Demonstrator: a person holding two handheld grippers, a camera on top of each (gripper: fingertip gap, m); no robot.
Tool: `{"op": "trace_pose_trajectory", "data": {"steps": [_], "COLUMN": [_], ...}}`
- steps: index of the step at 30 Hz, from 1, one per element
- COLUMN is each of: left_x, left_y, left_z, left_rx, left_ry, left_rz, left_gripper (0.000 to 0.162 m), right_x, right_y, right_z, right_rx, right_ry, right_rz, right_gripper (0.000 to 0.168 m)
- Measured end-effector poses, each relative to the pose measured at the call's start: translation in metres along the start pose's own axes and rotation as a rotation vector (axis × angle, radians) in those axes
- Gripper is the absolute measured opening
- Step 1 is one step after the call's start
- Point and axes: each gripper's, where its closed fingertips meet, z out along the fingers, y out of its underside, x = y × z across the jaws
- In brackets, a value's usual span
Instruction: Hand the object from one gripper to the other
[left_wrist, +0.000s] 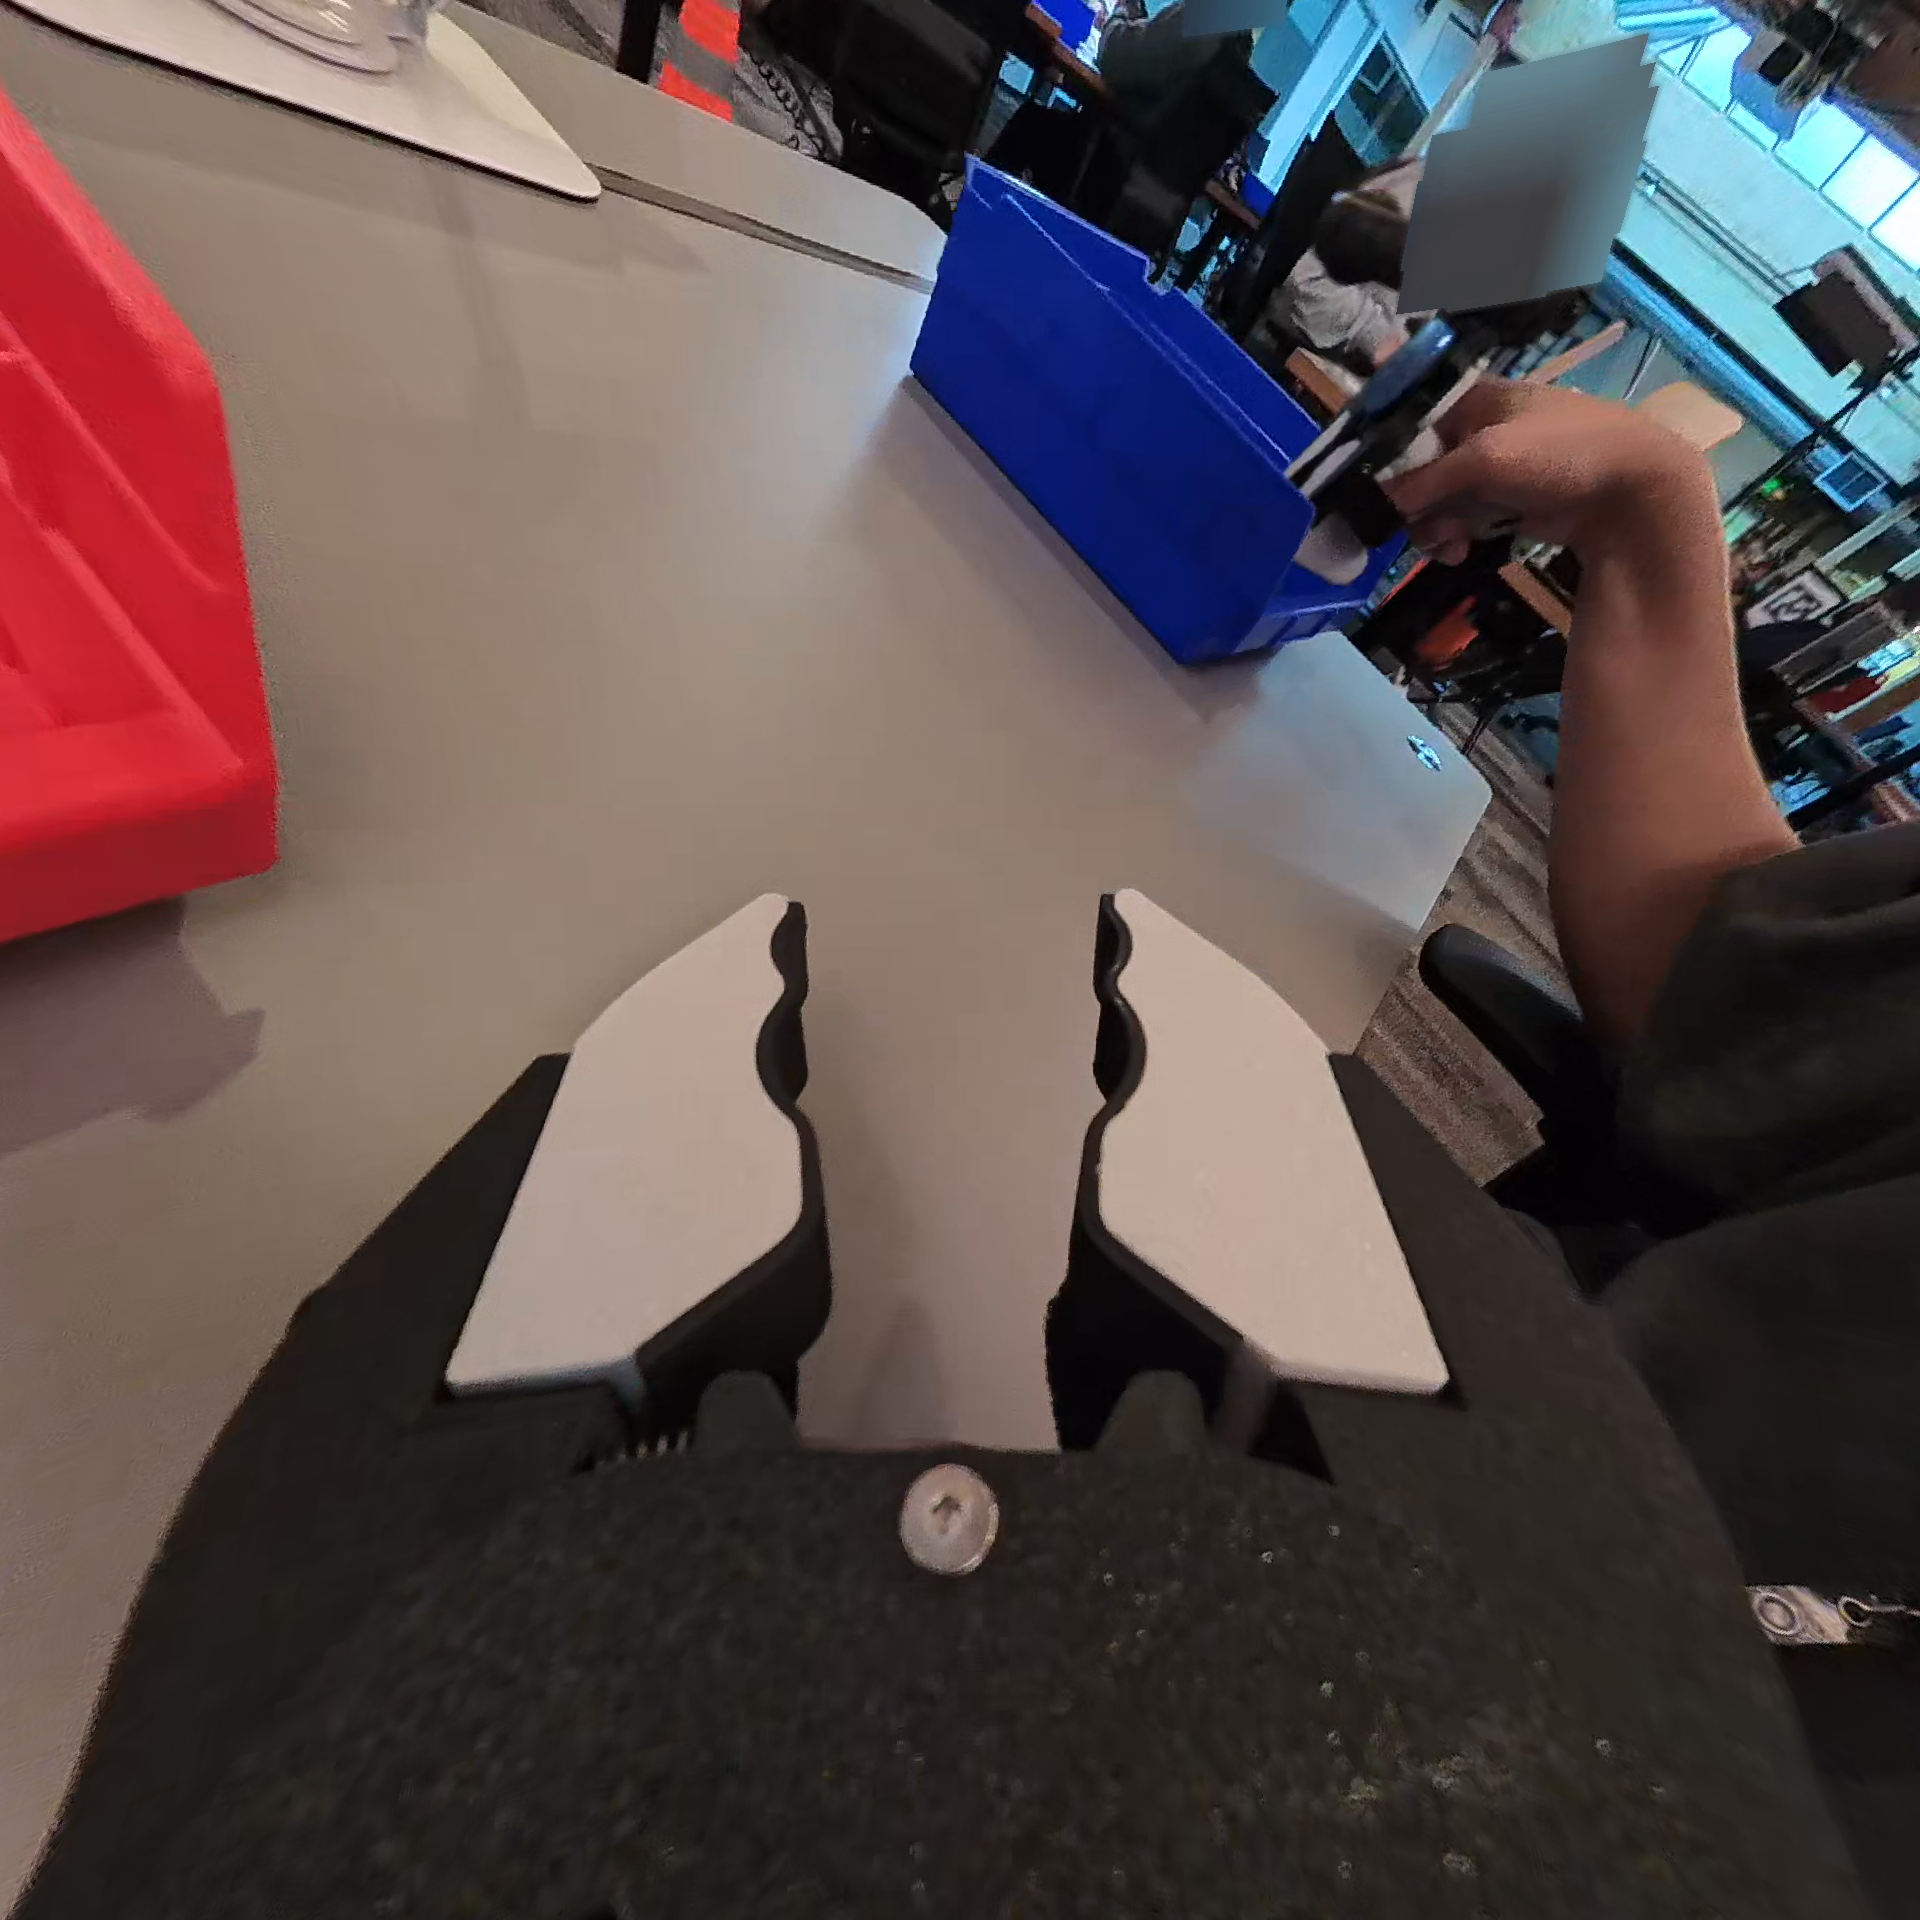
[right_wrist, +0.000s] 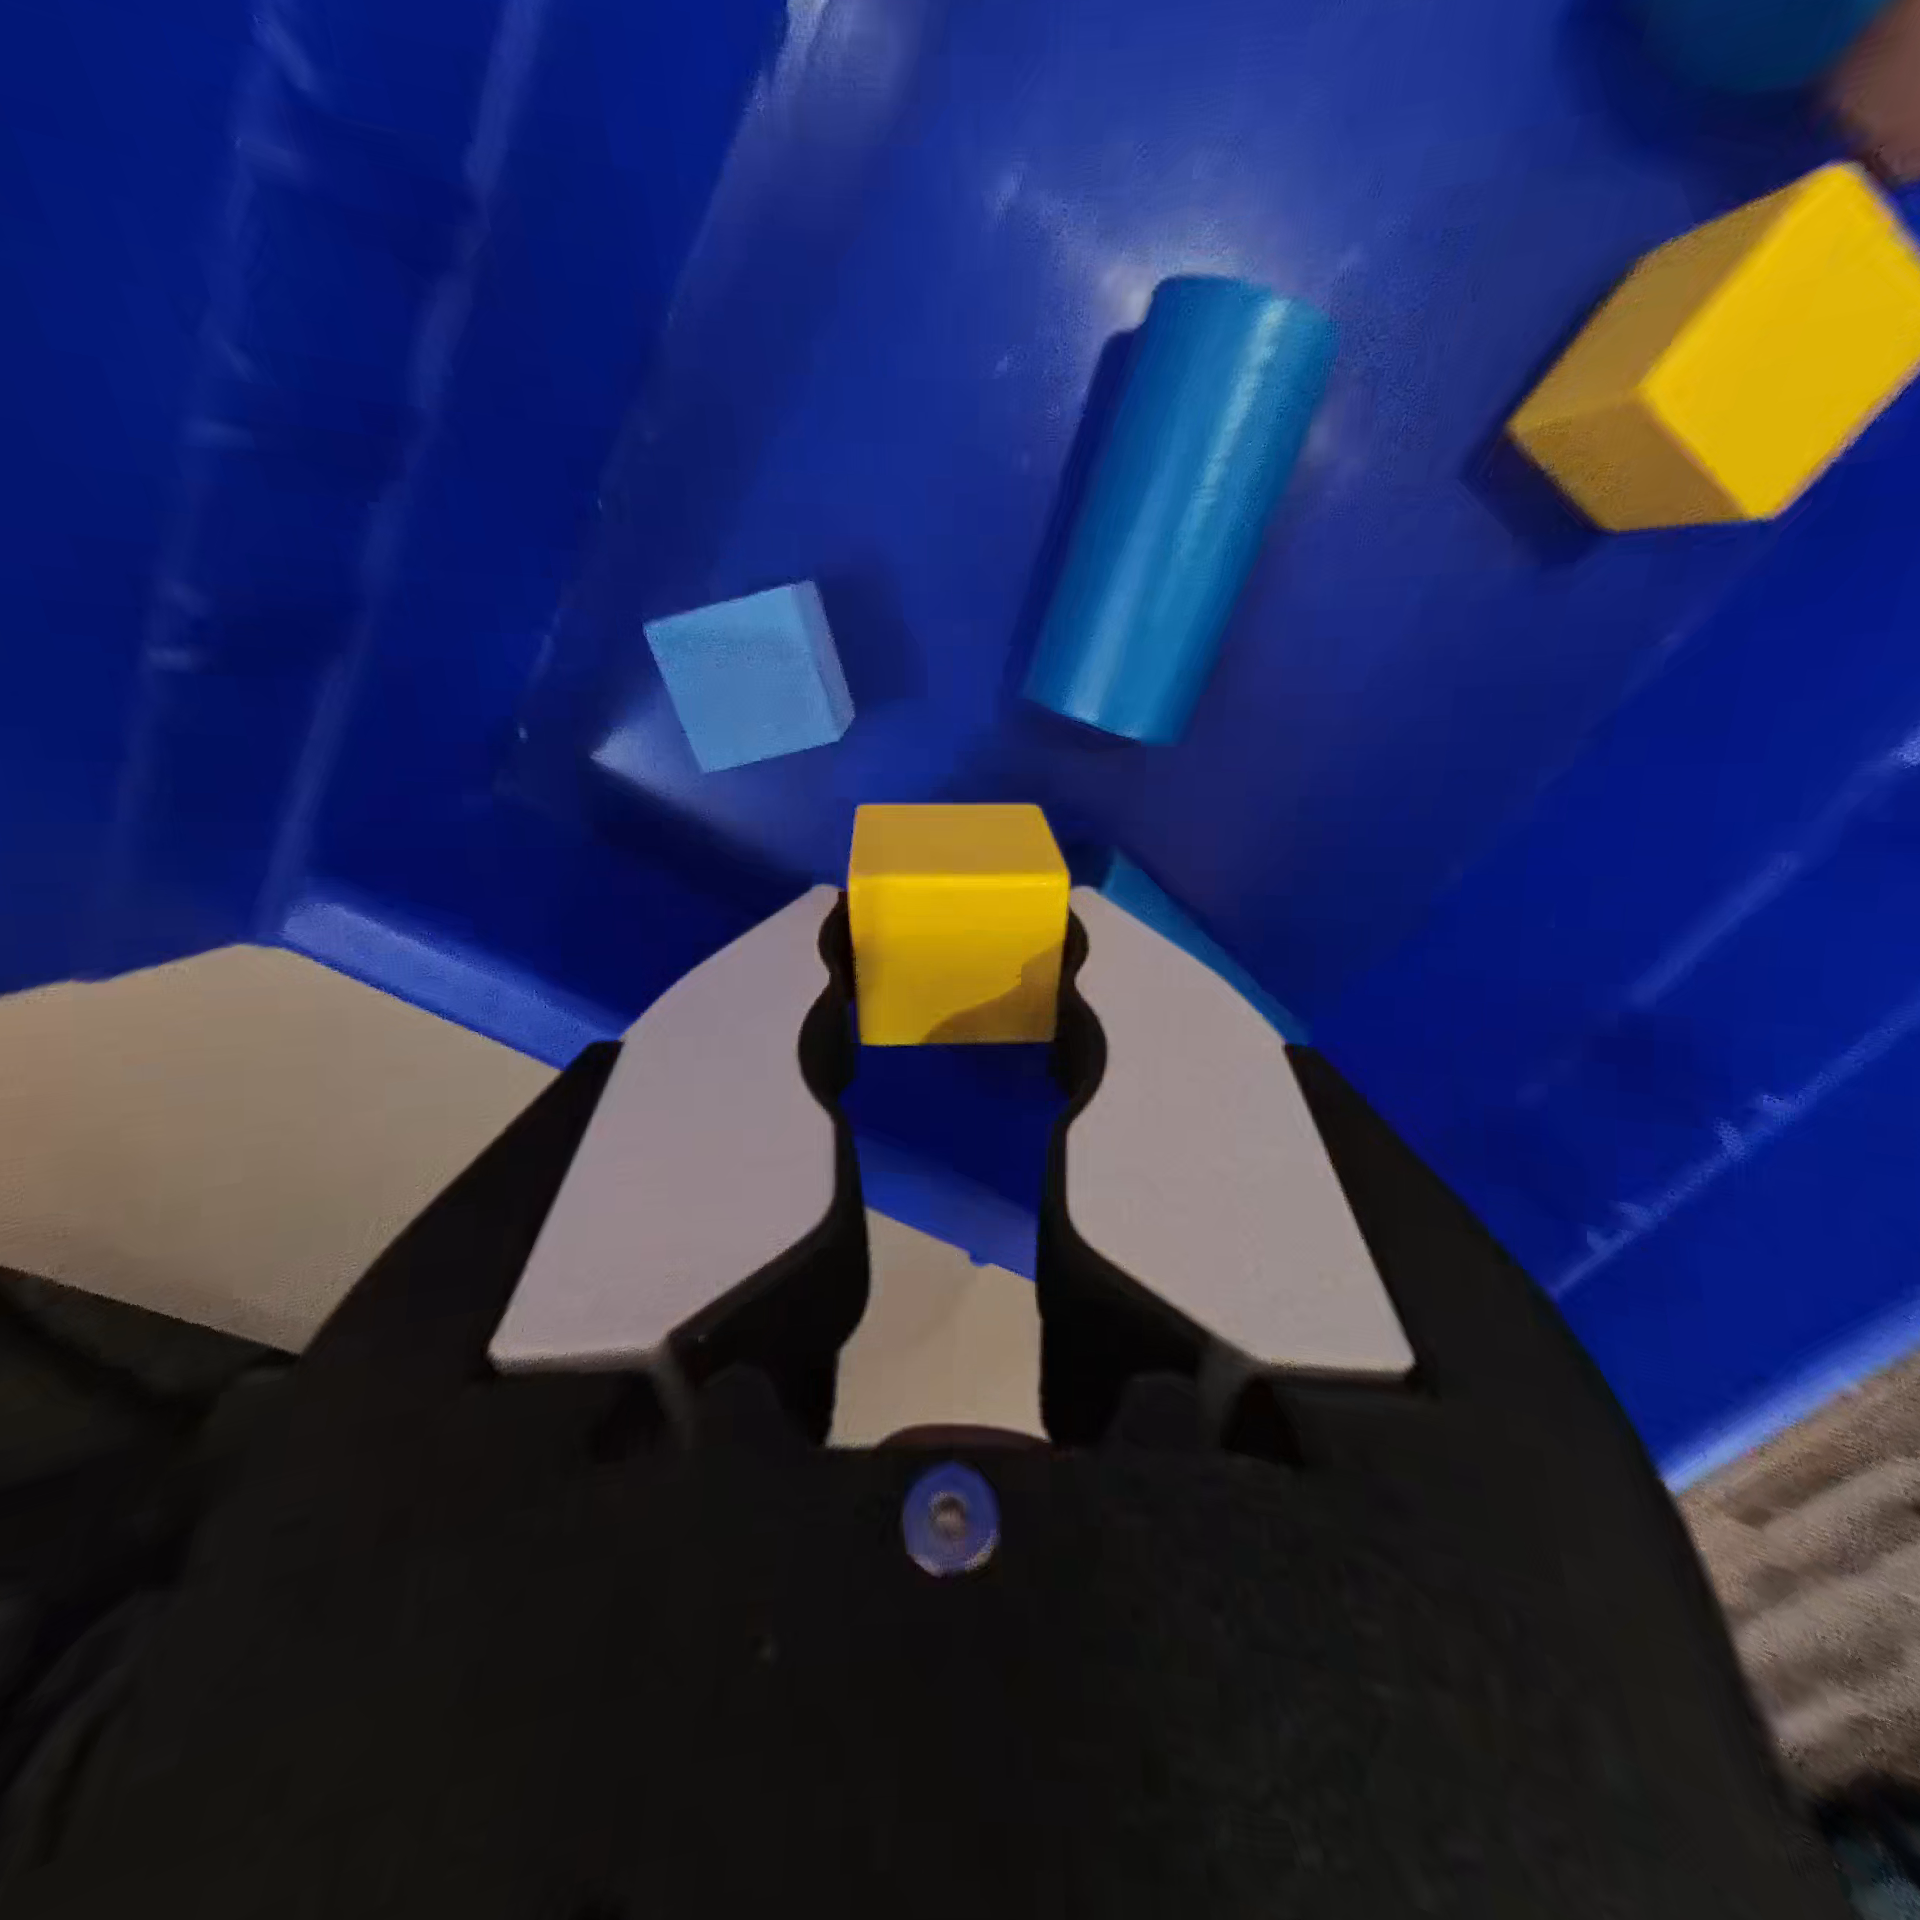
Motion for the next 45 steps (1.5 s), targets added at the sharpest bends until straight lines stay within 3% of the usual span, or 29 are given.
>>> {"op": "trace_pose_trajectory", "data": {"steps": [7, 12, 17, 20, 23, 27, 29, 31, 33, 38, 40, 45], "left_x": [0.013, 0.014, 0.009, 0.01, 0.01, 0.008, 0.007, 0.005, 0.002, -0.02, -0.024, -0.039], "left_y": [0.007, 0.005, 0.002, 0.002, 0.003, 0.003, 0.001, -0.002, -0.007, -0.013, -0.017, -0.034], "left_z": [0.008, 0.008, 0.005, 0.005, 0.005, 0.003, 0.001, -0.002, -0.006, -0.017, -0.019, -0.03], "left_rx": [-0.036, -0.024, -0.01, -0.01, -0.012, -0.009, 0.003, 0.027, 0.052, 0.063, 0.08, 0.061], "left_ry": [0.031, 0.034, 0.025, 0.036, 0.03, 0.002, -0.002, -0.01, -0.024, -0.166, -0.175, -0.235], "left_rz": [0.05, 0.042, 0.027, 0.014, 0.021, 0.047, 0.04, 0.038, 0.042, 0.081, 0.076, 0.102], "left_gripper": [0.053, 0.052, 0.052, 0.053, 0.053, 0.053, 0.053, 0.053, 0.053, 0.051, 0.052, 0.058], "right_x": [0.0, 0.008, 0.006, 0.004, 0.008, -0.02, -0.045, -0.08, -0.112, -0.141, -0.138, -0.13], "right_y": [-0.008, -0.001, -0.004, 0.002, -0.004, -0.037, -0.052, -0.057, -0.05, -0.015, -0.003, 0.005], "right_z": [0.021, 0.029, 0.031, 0.019, -0.043, -0.151, -0.181, -0.176, -0.145, -0.079, -0.064, -0.07], "right_rx": [-0.13, -0.286, -0.263, -0.25, -0.071, 0.461, 0.719, 0.886, 0.966, 1.066, 1.064, 1.081], "right_ry": [0.065, 0.022, -0.008, -0.011, 0.112, 0.293, 0.354, 0.281, 0.143, -0.129, -0.116, 0.06], "right_rz": [-0.169, -0.156, -0.146, -0.124, -0.091, -0.18, -0.224, -0.22, -0.142, 0.171, 0.206, 0.106], "right_gripper": [0.036, 0.036, 0.036, 0.05, 0.057, 0.05, 0.052, 0.042, 0.048, 0.048, 0.05, 0.05]}}
